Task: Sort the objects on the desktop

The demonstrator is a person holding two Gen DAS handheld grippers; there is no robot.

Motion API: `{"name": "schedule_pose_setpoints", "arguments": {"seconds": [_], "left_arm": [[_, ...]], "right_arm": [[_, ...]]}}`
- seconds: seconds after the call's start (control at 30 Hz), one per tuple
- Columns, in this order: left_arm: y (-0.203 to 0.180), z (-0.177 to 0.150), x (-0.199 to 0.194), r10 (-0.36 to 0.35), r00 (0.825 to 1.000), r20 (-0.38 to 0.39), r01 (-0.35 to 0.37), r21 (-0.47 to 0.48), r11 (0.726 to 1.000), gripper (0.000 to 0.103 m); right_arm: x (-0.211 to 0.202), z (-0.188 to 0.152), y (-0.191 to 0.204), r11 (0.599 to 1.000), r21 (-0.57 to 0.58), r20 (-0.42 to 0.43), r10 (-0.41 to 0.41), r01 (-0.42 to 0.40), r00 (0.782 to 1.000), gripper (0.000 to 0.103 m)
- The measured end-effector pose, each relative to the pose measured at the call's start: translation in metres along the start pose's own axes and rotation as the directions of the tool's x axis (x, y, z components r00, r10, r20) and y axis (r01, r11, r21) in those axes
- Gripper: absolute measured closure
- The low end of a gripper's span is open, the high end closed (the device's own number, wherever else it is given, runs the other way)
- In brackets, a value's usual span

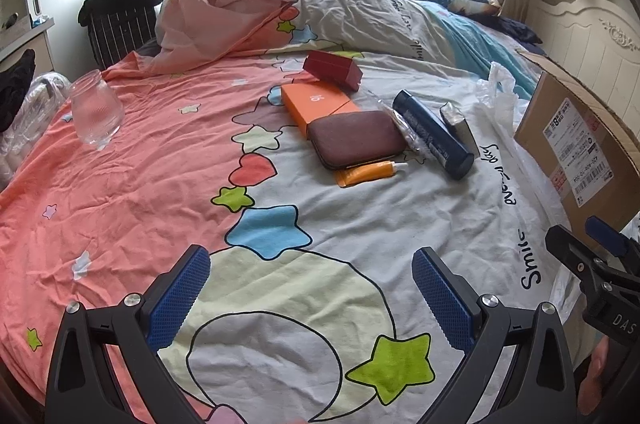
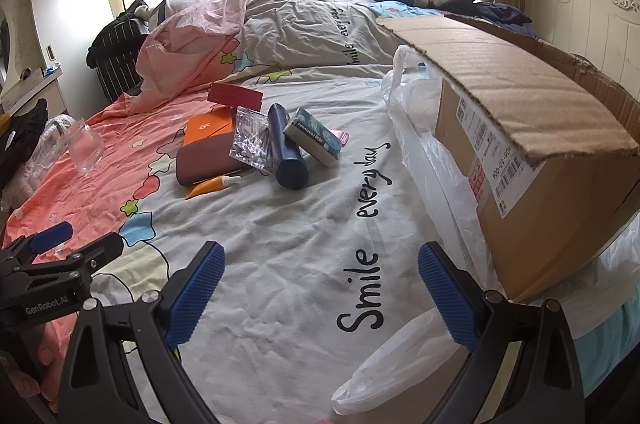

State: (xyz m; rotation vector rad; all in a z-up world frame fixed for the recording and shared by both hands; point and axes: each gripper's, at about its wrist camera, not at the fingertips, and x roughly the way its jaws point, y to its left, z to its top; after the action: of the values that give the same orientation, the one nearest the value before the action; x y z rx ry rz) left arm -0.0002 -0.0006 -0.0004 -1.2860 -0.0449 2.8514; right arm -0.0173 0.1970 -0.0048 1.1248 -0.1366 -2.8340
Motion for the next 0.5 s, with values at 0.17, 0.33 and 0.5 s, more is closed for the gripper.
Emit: {"name": "schedule_pose_setpoints", "arguments": {"seconds": [0.17,0.33,0.5], "left_arm": [[0.008,-0.002,0.005,0.011,1.000,-0.006,-0.011,0.003,1.000,0.000],[0.015,-0.003,0.010,0.022,1.000,-0.012,-0.022,0.007,1.000,0.000],[0.016,-0.003,0.014,0.012,0.999,-0.030,-0.011,0.008,1.000,0.000]], "right_arm": [[0.004,-0.003,0.002,1.000,-0.006,-0.019,0.009,-0.009,1.000,0.006],[0.008,-0.006,0.004,1.000,-0.012,-0.038,0.018,-0.019,0.999,0.006],[0.012,-0.010,0.003,0.999,0.001,-0.049,0.047,-0.047,0.998,0.006]]}}
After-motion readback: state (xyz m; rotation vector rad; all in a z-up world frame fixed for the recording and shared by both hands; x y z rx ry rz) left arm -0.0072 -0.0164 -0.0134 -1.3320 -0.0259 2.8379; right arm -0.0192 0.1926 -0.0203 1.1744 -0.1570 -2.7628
